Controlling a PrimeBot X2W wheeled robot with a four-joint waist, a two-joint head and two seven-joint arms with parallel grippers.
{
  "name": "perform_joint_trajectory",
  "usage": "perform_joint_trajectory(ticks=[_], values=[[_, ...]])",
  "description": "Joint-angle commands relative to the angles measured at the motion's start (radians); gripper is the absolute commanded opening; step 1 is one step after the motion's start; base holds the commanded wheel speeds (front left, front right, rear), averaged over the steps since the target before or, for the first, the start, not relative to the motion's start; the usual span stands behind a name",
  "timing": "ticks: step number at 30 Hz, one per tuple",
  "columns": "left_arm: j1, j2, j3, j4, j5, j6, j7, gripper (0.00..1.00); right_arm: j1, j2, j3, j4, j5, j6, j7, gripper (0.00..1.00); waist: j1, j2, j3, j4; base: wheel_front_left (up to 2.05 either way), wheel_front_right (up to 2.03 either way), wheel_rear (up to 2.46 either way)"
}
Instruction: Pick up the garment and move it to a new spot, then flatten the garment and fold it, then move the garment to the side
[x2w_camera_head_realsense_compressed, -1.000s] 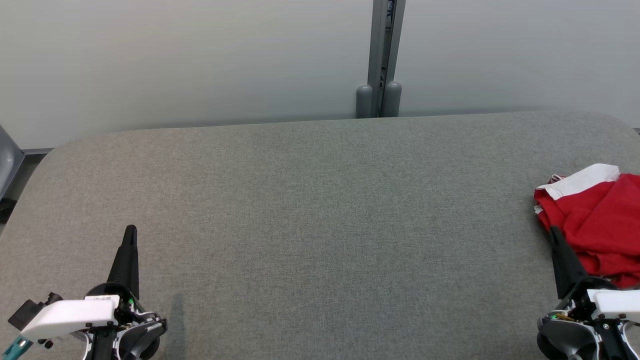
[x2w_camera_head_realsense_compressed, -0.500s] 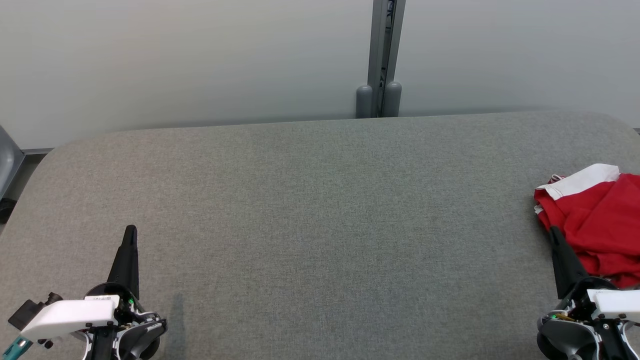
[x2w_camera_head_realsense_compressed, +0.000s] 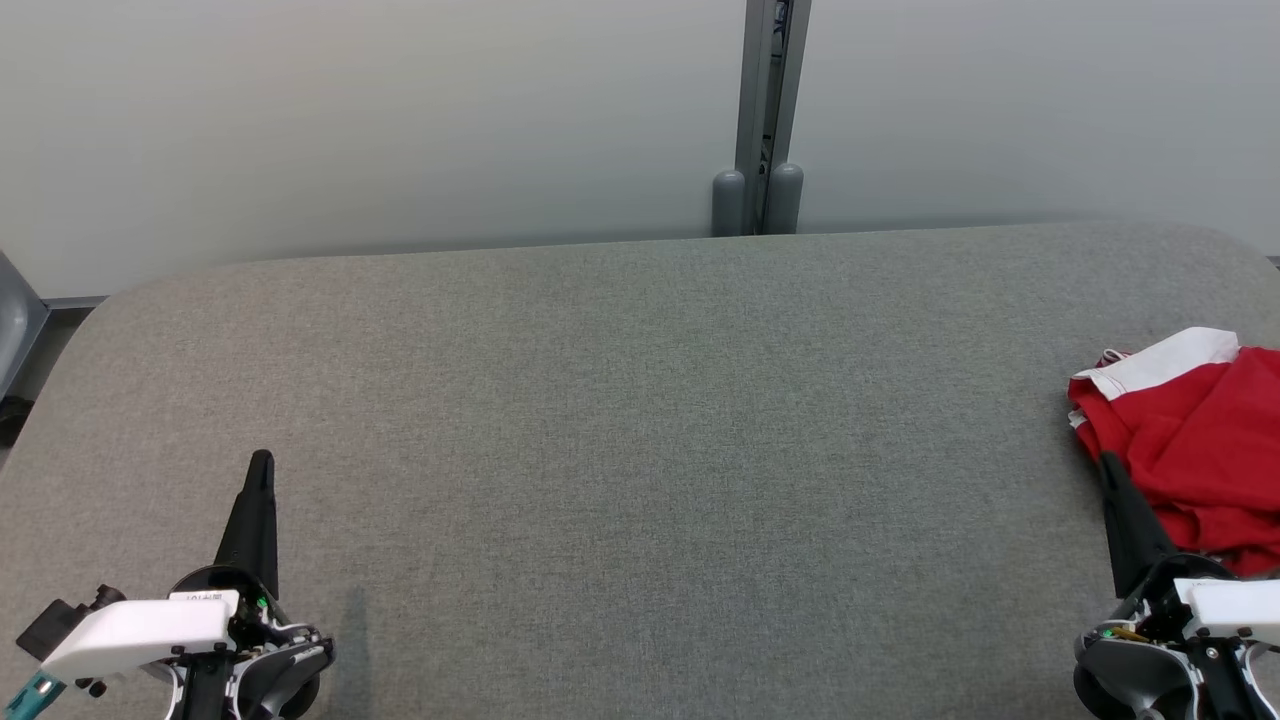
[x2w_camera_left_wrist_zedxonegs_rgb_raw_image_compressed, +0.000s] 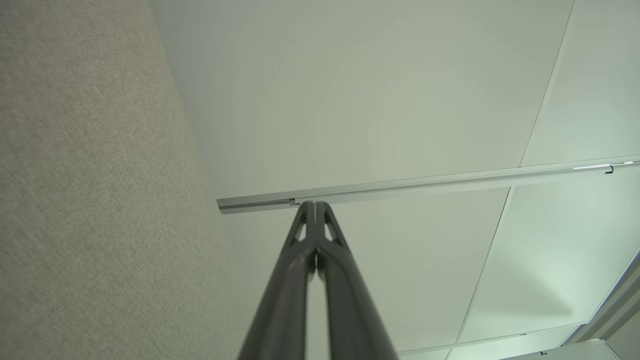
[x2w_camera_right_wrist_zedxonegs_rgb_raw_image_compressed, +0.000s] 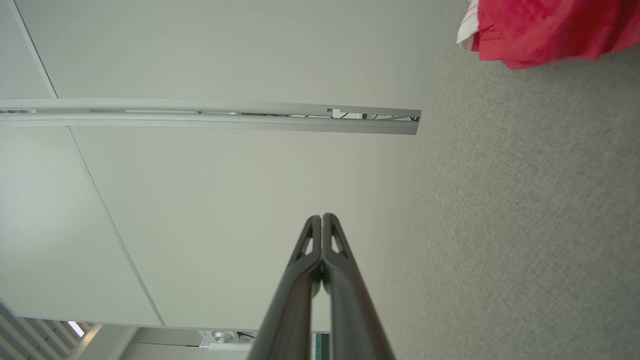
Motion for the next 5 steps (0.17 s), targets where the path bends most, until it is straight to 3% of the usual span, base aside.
perform_joint_trajectory(ticks=[1,5], values=[[-0.014,0.002,0.005,0.000,0.001,-0.004,0.002,0.00,-0.008,-0.003,-0.001,0.002,0.002,0.001,0.002,0.00,0.0000,0.0000,0.000,0.000,0.00,0.00,0.00],[-0.014,0.002,0.005,0.000,0.001,-0.004,0.002,0.00,-0.008,-0.003,-0.001,0.002,0.002,0.001,0.002,0.00,0.0000,0.0000,0.000,0.000,0.00,0.00,0.00]])
